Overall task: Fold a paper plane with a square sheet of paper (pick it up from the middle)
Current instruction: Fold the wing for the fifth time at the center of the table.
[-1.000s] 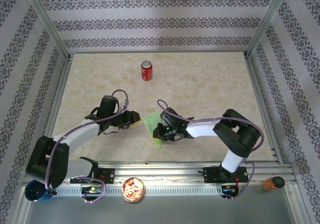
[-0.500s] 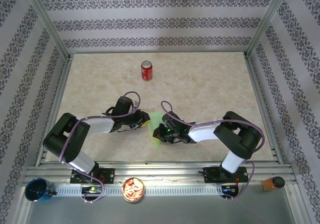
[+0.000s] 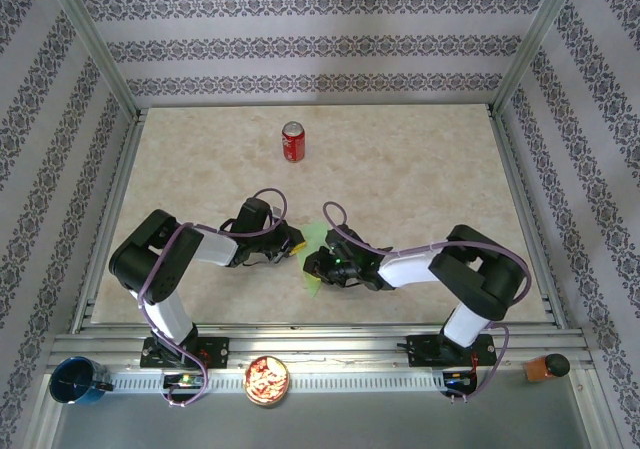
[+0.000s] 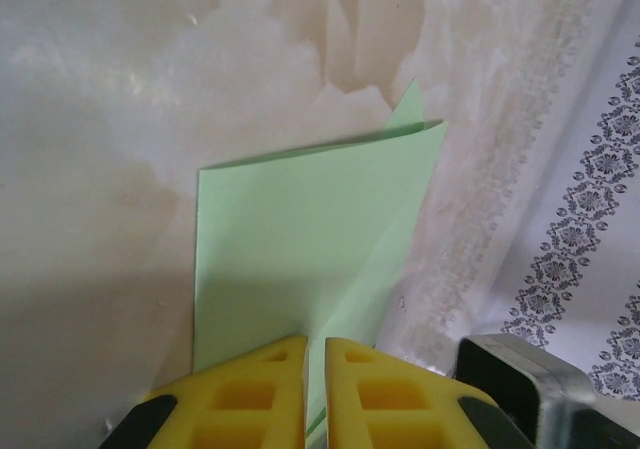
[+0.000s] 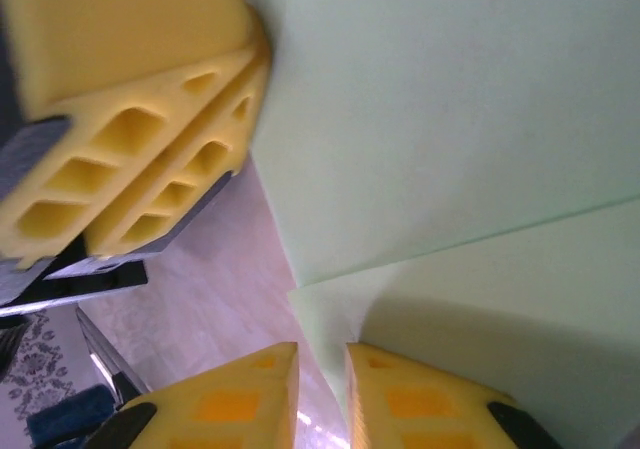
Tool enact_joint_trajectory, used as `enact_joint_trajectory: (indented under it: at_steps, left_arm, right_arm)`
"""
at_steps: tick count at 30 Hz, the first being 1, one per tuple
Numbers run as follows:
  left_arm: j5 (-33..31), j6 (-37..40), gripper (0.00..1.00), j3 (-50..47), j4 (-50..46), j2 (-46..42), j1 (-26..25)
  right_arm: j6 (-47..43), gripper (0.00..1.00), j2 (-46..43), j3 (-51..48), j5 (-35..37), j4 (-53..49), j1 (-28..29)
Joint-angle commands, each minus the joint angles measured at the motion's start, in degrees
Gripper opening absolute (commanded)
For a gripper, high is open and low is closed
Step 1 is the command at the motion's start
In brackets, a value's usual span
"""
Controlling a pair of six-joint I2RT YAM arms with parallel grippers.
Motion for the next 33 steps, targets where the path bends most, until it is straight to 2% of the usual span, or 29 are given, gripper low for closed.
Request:
enact_joint_trajectory:
  at_steps: [1, 7, 13, 25, 33]
  left_arm:
    - [-0.13, 1.49, 0.13, -1.40, -0.35, 1.61, -0.51]
    - [2.23, 2.32, 0.12, -1.21, 1.31, 3.10, -0.54]
    - [2.94, 4.24, 0.13, -0.10, -0.73, 3.37, -0.55]
    - [4.84, 5.49, 0.13, 0.89, -1.41, 4.08, -0.57]
    - [4.72, 5.21, 0.13, 0.25, -0.60, 3.97, -0.52]
  right_arm:
    - [-2.74, 0.26, -5.16, -2.35, 2.14, -2.70, -2.15]
    - [-1.86, 0.29, -9.06, -9.13, -0.03, -0.72, -9.90]
    - [-4.38, 0.30, -11.67, -8.73, -2.75, -3.57, -14.48]
    - [-5.72, 0.28, -6.50, -4.46, -7.83, -4.32, -15.71]
    - [-6.94, 0.28, -6.32, -2.80, -6.17, -11.74, -15.50]
